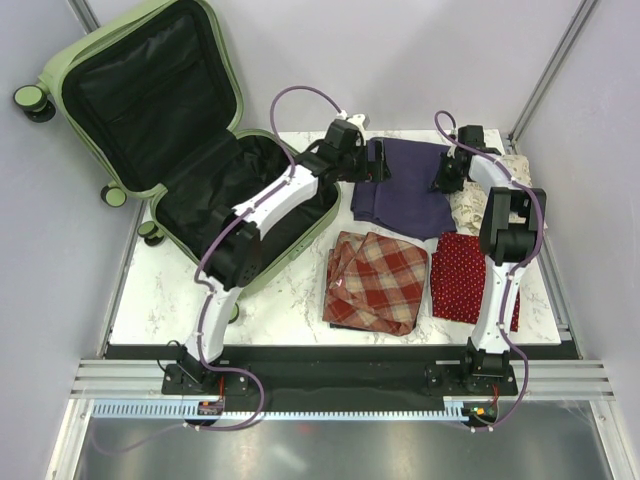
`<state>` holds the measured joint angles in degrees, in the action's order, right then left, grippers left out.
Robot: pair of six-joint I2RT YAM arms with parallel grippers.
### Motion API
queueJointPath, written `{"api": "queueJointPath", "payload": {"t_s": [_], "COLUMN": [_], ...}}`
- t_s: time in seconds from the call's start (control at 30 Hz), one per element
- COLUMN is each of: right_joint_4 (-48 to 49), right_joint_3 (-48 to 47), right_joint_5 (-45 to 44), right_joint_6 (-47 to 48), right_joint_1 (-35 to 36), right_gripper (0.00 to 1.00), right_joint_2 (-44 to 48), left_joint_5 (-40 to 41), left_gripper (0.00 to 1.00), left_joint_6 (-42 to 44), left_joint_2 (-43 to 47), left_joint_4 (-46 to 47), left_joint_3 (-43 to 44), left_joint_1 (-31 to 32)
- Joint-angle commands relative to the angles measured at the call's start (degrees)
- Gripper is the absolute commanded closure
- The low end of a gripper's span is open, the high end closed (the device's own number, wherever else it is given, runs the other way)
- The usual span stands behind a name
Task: Pack the luggage
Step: Pick up the clothes at the center of the board.
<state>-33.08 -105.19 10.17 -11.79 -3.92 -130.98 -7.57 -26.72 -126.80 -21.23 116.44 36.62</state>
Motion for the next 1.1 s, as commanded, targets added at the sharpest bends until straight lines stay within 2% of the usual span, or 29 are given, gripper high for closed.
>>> {"api": "queueJointPath", "payload": {"t_s": [0.0, 0.37, 0.53, 0.77, 1.07], "right_joint_4": [-3.48, -2.43, -0.94, 1.35, -0.49], "right_joint_3": [1.91, 4.11, 5.77, 7.54, 2.18], "right_joint_5": [-1.21, 0.11, 2.65, 5.74, 4.06], "right_joint_6": [-0.51, -2.97, -4.20, -5.61, -7.10], "right_joint_1": [-0.47, -0.47, -0.47, -0.56, -0.38], "right_gripper": [1.00, 1.00, 1.00, 1.00, 1.00], "right_joint_2": [2.22, 3.10, 4.15, 8.80, 13.46], "left_joint_5": [1.68, 14.33, 19.34, 14.87, 8.02], "left_gripper": [0.00, 0.00, 0.00, 0.00, 0.00], "left_joint_6": [-1.76, 2.55, 1.15, 0.35, -0.35], "left_joint_2": [-4.58, -12.85, -14.08, -13.21, -5.66], "left_joint_4": [2.08, 1.90, 0.32, -1.18, -1.79], "left_joint_3": [8.00, 11.61, 11.53, 10.65, 9.33], "left_joint_1": [1.26, 4.51, 4.78, 4.78, 4.16]}}
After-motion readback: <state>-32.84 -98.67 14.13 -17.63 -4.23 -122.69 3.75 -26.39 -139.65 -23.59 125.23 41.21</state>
